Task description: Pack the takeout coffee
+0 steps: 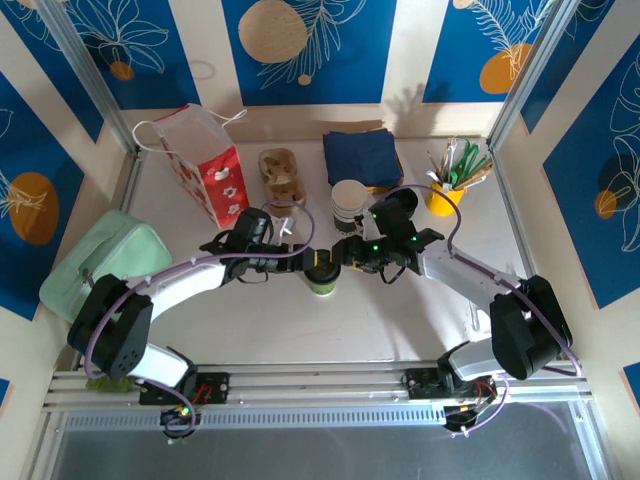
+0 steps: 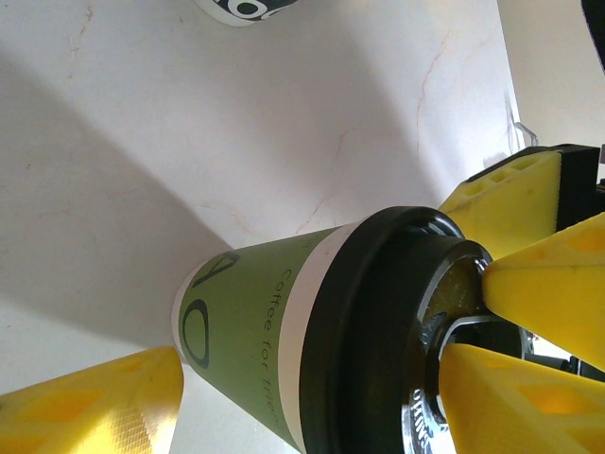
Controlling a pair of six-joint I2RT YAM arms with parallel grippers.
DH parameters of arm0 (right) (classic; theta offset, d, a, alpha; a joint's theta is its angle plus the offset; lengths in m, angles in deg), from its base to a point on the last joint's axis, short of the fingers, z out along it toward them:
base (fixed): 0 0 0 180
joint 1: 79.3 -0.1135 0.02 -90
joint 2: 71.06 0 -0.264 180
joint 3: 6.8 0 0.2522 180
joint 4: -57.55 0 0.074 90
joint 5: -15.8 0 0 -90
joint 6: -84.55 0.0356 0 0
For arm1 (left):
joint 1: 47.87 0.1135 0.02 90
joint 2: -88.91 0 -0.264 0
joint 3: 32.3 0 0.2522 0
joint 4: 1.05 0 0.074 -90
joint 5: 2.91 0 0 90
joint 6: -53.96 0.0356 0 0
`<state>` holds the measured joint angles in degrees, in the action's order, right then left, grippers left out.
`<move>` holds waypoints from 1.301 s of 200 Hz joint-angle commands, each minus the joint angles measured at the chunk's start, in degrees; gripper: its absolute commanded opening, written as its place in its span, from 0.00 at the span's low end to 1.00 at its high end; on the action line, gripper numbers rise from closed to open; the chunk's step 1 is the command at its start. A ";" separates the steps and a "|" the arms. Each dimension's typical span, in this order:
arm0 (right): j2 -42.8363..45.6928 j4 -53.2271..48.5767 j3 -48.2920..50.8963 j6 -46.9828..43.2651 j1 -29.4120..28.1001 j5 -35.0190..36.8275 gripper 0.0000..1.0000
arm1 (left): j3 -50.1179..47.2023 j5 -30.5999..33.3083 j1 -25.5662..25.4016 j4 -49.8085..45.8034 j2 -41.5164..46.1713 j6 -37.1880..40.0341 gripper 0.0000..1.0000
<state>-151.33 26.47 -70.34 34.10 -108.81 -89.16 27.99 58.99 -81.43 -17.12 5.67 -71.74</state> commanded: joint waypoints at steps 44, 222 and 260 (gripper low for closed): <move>-1.03 -1.56 -0.56 -1.21 -0.52 0.99 0.55 | -0.91 -0.25 -0.54 -0.02 -1.04 -0.27 0.70; -4.57 0.34 4.65 -0.13 -1.51 3.53 0.55 | -3.10 1.66 -0.36 -0.73 -4.61 0.86 0.68; -2.84 0.36 5.64 0.27 -1.60 3.97 0.55 | -2.40 2.33 -0.42 -2.85 -2.92 1.85 0.68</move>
<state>-152.64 32.11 -68.00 34.19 -109.67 -88.77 26.72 58.14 -81.43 -13.51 3.62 -71.65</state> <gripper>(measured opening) 0.551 0.680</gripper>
